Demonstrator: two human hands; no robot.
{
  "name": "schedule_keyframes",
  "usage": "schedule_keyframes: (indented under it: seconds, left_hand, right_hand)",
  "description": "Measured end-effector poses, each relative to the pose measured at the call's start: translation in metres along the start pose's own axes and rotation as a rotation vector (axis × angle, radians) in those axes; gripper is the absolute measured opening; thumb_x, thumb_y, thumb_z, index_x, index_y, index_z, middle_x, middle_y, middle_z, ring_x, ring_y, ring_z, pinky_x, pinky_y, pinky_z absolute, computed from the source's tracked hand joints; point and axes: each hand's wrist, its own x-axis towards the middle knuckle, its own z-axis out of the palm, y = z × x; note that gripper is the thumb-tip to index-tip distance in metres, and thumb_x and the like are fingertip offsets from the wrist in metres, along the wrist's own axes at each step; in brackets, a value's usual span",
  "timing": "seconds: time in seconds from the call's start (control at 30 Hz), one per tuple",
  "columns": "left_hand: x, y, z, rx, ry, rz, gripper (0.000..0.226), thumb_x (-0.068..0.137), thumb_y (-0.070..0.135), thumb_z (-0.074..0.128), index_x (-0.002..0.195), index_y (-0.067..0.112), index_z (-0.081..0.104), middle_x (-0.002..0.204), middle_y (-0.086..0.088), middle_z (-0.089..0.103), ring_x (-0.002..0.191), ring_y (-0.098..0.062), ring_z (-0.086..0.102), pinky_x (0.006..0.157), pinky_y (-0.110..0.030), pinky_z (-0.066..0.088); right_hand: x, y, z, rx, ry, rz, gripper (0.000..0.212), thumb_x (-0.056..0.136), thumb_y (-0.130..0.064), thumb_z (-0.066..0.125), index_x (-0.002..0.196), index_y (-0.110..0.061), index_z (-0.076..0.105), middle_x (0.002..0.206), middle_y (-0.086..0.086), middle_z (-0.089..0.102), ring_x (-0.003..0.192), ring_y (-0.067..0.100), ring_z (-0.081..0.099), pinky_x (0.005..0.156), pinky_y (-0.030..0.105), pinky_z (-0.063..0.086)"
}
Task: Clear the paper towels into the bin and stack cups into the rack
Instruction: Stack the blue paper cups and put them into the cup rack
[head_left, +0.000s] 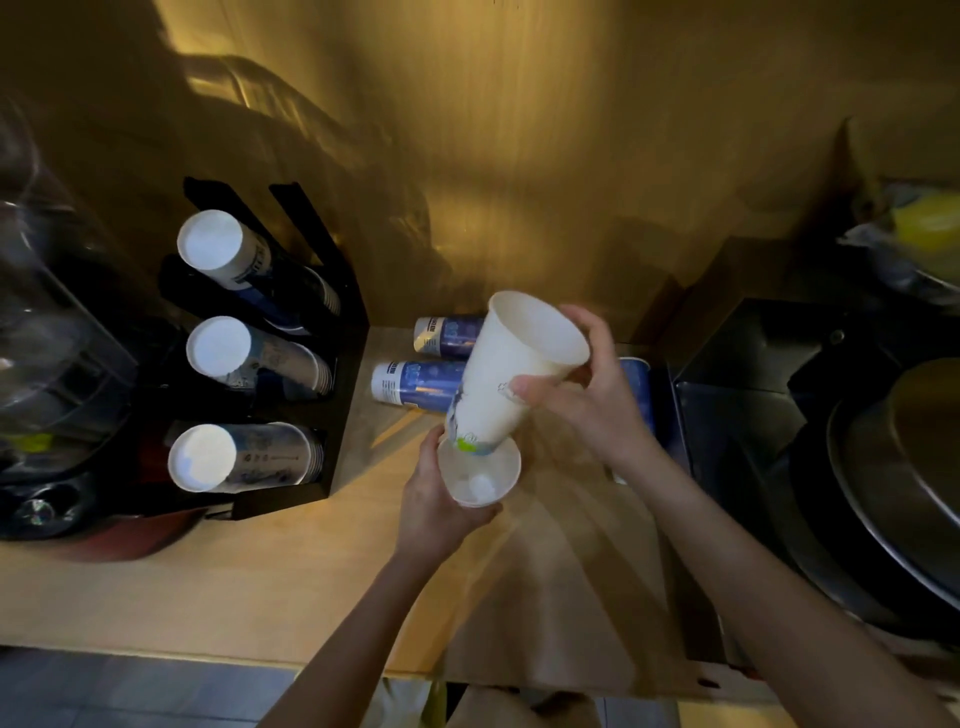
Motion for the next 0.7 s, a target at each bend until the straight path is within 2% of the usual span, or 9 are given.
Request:
schedule_keyframes:
  seconds: [0.07, 0.13, 0.23, 0.33, 0.4, 0.5, 0.57, 0.7]
  left_hand:
    - [0.000, 0.001, -0.001, -0.028, 0.004, -0.015, 0.102, 0.051, 0.017, 0.088, 0.135, 0.017, 0.031, 0.118, 0.005, 0.054, 0.111, -0.021, 0.055, 0.082, -0.024, 0.044]
    - [0.000, 0.001, -0.001, -0.042, 0.004, -0.043, 0.097, 0.051, 0.019, 0.088, 0.131, 0.018, 0.035, 0.112, 0.007, 0.054, 0.106, -0.019, 0.057, 0.078, -0.022, 0.043]
    - [0.001, 0.001, -0.001, -0.048, 0.009, -0.056, 0.100, 0.051, 0.025, 0.089, 0.133, 0.018, 0.033, 0.124, -0.002, 0.058, 0.108, -0.015, 0.055, 0.081, -0.022, 0.041]
    - [0.001, 0.002, -0.001, -0.029, 0.016, -0.053, 0.098, 0.052, 0.025, 0.089, 0.133, 0.016, 0.034, 0.129, -0.004, 0.056, 0.116, -0.021, 0.054, 0.082, -0.022, 0.037]
    - [0.001, 0.002, -0.001, -0.011, 0.014, -0.054, 0.095, 0.052, 0.026, 0.088, 0.131, 0.015, 0.036, 0.128, -0.005, 0.056, 0.114, -0.022, 0.055, 0.081, -0.023, 0.037]
    - [0.001, 0.001, -0.002, -0.017, 0.005, -0.044, 0.093, 0.052, 0.026, 0.088, 0.130, 0.017, 0.037, 0.122, 0.001, 0.055, 0.104, -0.011, 0.052, 0.081, -0.023, 0.038]
    - [0.005, 0.002, -0.006, -0.013, -0.017, -0.043, 0.092, 0.053, 0.026, 0.088, 0.129, 0.018, 0.037, 0.116, 0.008, 0.050, 0.102, -0.007, 0.047, 0.081, -0.023, 0.039]
    - [0.017, 0.004, -0.008, 0.049, -0.094, 0.028, 0.091, 0.051, 0.027, 0.089, 0.127, 0.015, 0.041, 0.120, 0.002, 0.057, 0.106, -0.014, 0.055, 0.080, -0.024, 0.039]
  right_hand:
    - [-0.010, 0.008, 0.007, -0.120, -0.049, -0.011, 0.085, 0.059, -0.022, 0.086, 0.125, -0.032, 0.034, 0.112, -0.028, 0.045, 0.103, -0.009, 0.049, 0.077, 0.003, 0.045]
    - [-0.019, 0.018, 0.012, -0.267, -0.101, -0.023, 0.087, 0.058, -0.029, 0.086, 0.125, -0.036, 0.032, 0.113, -0.032, 0.043, 0.106, -0.013, 0.046, 0.085, 0.007, 0.043]
    - [-0.030, 0.033, 0.021, -0.469, -0.172, -0.039, 0.091, 0.055, -0.044, 0.082, 0.128, -0.038, 0.029, 0.122, -0.018, 0.046, 0.116, 0.004, 0.046, 0.095, 0.029, 0.046]
    - [-0.038, 0.053, 0.028, -0.666, -0.199, -0.045, 0.093, 0.058, -0.046, 0.080, 0.134, -0.028, 0.030, 0.137, -0.004, 0.043, 0.124, 0.011, 0.039, 0.103, 0.035, 0.041]
    - [-0.041, 0.065, 0.031, -0.741, -0.228, -0.017, 0.094, 0.061, -0.050, 0.075, 0.137, -0.025, 0.027, 0.143, -0.001, 0.037, 0.130, 0.014, 0.034, 0.107, 0.039, 0.038]
    - [-0.045, 0.077, 0.035, -0.716, -0.210, 0.029, 0.095, 0.060, -0.059, 0.069, 0.138, -0.026, 0.027, 0.143, -0.002, 0.039, 0.130, 0.016, 0.035, 0.107, 0.037, 0.037]
    - [-0.046, 0.077, 0.038, -0.654, -0.171, 0.067, 0.095, 0.058, -0.057, 0.073, 0.137, -0.028, 0.029, 0.140, -0.004, 0.044, 0.127, 0.014, 0.040, 0.105, 0.036, 0.039]
    - [-0.043, 0.071, 0.033, -0.572, -0.132, 0.117, 0.091, 0.056, -0.050, 0.079, 0.133, -0.029, 0.036, 0.133, -0.005, 0.052, 0.119, 0.012, 0.049, 0.098, 0.033, 0.045]
